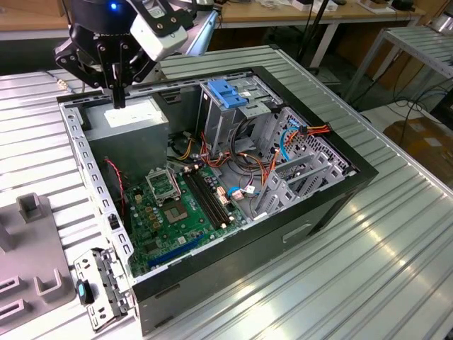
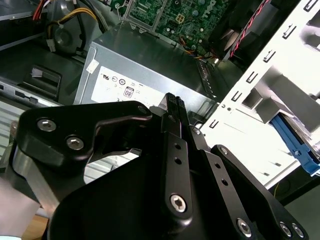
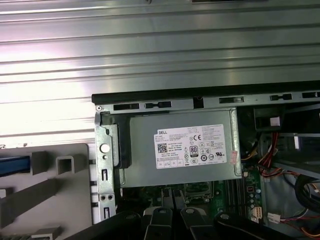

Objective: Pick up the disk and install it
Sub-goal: 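Reach for the disk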

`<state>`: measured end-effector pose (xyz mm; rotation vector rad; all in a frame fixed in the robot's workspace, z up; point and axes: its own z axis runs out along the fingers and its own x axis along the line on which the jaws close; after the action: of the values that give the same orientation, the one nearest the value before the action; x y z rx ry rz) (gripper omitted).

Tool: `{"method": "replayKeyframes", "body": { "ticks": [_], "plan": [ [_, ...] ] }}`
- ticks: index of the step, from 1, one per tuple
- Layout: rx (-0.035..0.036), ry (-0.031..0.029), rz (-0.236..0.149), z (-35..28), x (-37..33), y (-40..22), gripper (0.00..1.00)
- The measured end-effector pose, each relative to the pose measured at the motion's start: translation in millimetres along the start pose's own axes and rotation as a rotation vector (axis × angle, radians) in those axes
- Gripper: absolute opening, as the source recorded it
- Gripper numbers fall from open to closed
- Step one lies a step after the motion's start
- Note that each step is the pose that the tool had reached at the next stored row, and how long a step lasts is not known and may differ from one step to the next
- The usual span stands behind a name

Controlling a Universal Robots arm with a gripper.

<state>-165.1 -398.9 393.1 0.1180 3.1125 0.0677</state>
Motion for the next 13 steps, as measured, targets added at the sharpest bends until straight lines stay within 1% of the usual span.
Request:
{"method": "replayKeyframes", "body": {
  "ticks": [13],
  "plan": [
    [0.0,0.0,0.0,-0.1,4.5,-0.4,0.15]
  ]
}}
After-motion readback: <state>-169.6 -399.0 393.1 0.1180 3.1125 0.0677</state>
